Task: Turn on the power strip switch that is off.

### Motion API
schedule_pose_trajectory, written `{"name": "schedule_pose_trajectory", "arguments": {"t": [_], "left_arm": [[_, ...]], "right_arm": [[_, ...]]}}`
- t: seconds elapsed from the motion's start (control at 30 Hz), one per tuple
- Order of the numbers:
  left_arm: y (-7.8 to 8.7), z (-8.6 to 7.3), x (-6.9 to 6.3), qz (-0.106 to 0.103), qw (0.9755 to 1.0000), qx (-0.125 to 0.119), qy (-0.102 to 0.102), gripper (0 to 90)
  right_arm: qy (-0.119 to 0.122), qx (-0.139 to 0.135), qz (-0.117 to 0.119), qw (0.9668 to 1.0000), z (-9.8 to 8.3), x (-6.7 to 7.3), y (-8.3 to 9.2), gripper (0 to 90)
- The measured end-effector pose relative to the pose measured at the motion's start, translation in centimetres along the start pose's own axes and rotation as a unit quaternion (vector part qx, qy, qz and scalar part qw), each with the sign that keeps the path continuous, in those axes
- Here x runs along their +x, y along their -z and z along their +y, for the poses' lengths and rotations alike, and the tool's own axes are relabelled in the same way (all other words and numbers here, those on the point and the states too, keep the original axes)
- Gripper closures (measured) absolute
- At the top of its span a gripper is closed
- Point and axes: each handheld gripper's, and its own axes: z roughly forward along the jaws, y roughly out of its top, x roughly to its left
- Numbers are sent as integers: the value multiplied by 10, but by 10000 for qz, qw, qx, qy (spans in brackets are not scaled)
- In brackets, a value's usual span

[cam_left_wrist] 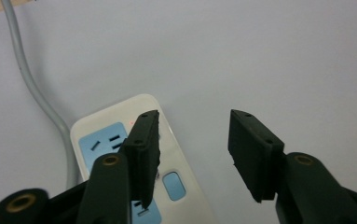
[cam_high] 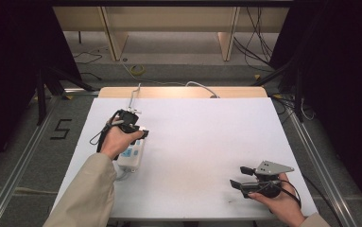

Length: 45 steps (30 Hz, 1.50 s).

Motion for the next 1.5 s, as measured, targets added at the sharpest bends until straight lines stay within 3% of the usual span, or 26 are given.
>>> {"name": "schedule_pose_trajectory", "arguments": {"t": [0.23,0.37,0.63,0.87,1.23,1.5], "left_arm": [[7,-13,-16,-135,9990,-179,-375,407],[10,-21,-25,-462,9972,-268,-527,363],[14,-40,-39,-716,9942,-444,-664,306],[17,-57,-49,-792,9915,-595,-847,291],[15,-86,-66,-986,9865,-562,-1180,281],[16,-97,-70,-883,9868,-767,-1116,300]], "right_arm": [[9,-7,-2,10000,0,0,0,318],[0,19,6,10000,0,0,0,318],[7,11,7,10000,0,0,0,316],[11,17,9,10000,0,0,0,315],[12,20,14,10000,0,1,-1,314],[10,7,6,10000,0,1,0,313]]}}
